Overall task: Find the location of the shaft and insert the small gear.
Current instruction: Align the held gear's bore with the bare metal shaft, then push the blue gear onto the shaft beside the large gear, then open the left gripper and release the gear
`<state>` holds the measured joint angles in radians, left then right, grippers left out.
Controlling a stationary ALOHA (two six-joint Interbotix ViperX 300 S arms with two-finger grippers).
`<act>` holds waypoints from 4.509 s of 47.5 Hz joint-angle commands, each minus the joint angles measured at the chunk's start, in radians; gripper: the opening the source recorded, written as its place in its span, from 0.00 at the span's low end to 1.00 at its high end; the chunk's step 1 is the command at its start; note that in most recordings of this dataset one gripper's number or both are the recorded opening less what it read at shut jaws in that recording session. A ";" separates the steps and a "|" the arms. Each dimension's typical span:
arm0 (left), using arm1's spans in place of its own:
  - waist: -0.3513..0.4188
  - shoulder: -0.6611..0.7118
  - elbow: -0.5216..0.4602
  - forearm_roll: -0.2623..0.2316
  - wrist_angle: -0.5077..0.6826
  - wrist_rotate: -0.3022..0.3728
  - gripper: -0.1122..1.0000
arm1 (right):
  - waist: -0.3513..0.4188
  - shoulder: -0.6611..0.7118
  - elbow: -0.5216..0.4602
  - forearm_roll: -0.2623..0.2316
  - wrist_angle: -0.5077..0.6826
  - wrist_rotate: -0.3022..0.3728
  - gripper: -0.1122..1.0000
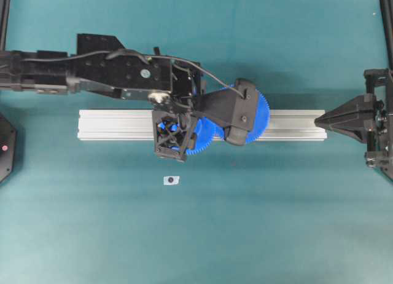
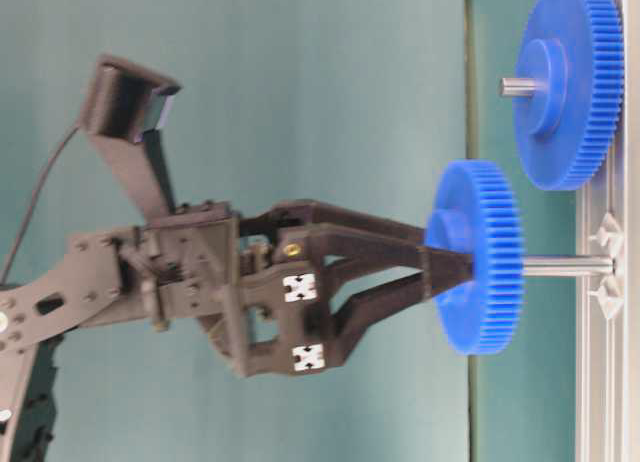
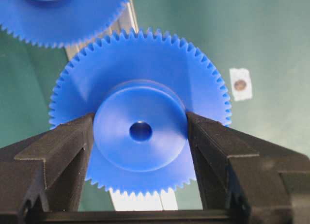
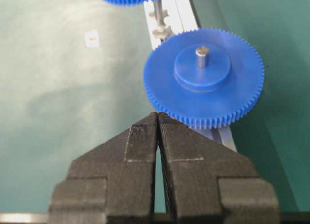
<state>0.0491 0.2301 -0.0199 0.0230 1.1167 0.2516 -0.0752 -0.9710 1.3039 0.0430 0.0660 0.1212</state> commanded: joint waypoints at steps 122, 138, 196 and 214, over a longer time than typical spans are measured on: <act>0.097 0.005 0.038 0.005 -0.054 -0.015 0.69 | -0.003 0.003 -0.008 0.000 -0.008 0.014 0.12; 0.077 -0.008 0.017 0.005 -0.040 -0.018 0.78 | -0.003 0.003 -0.009 0.000 -0.008 0.014 0.12; 0.043 -0.110 -0.023 0.005 -0.003 -0.061 0.78 | -0.005 0.003 -0.008 0.002 -0.009 0.014 0.12; 0.029 -0.110 -0.023 0.003 0.032 -0.060 0.78 | -0.005 0.003 -0.008 0.000 -0.008 0.014 0.12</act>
<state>0.0859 0.1519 -0.0199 0.0230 1.1413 0.1902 -0.0752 -0.9741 1.3054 0.0430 0.0660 0.1243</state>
